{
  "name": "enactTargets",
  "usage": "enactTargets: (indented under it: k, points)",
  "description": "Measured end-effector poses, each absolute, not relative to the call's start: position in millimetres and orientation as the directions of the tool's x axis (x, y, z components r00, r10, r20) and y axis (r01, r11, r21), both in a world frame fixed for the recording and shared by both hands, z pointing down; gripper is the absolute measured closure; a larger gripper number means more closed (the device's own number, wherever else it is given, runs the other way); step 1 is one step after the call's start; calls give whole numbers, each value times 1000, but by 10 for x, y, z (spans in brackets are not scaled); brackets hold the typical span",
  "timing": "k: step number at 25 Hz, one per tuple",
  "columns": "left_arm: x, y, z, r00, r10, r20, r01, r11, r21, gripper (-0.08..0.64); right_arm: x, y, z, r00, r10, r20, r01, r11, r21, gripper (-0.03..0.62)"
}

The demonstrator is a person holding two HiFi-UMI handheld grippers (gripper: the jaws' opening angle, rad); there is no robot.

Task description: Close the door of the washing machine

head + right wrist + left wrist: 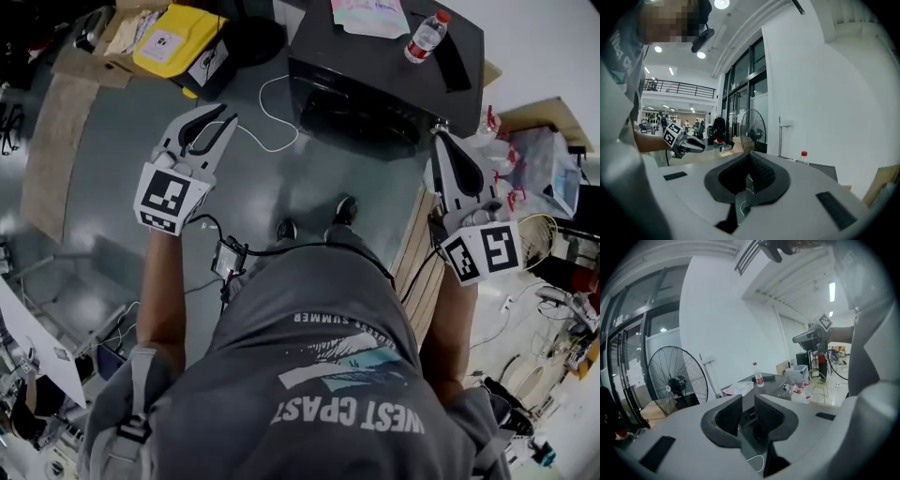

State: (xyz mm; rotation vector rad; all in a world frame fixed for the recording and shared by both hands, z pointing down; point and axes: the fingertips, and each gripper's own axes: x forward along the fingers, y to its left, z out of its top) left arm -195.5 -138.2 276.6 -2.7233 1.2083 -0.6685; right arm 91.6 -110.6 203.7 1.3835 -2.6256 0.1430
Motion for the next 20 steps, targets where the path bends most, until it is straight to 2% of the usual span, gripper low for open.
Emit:
enactTargets:
  k: [9, 20]
  points:
    - [-1974, -1064, 2210, 679, -706, 203, -681, -708, -186, 468, 732, -809, 1570, -529, -840, 122, -842, 537, 50, 565]
    - [-2047, -886, 2225, 700, -686, 198, -668, -727, -160, 468, 742, -559, 1575, -478, -868, 134, -872, 487, 50, 565]
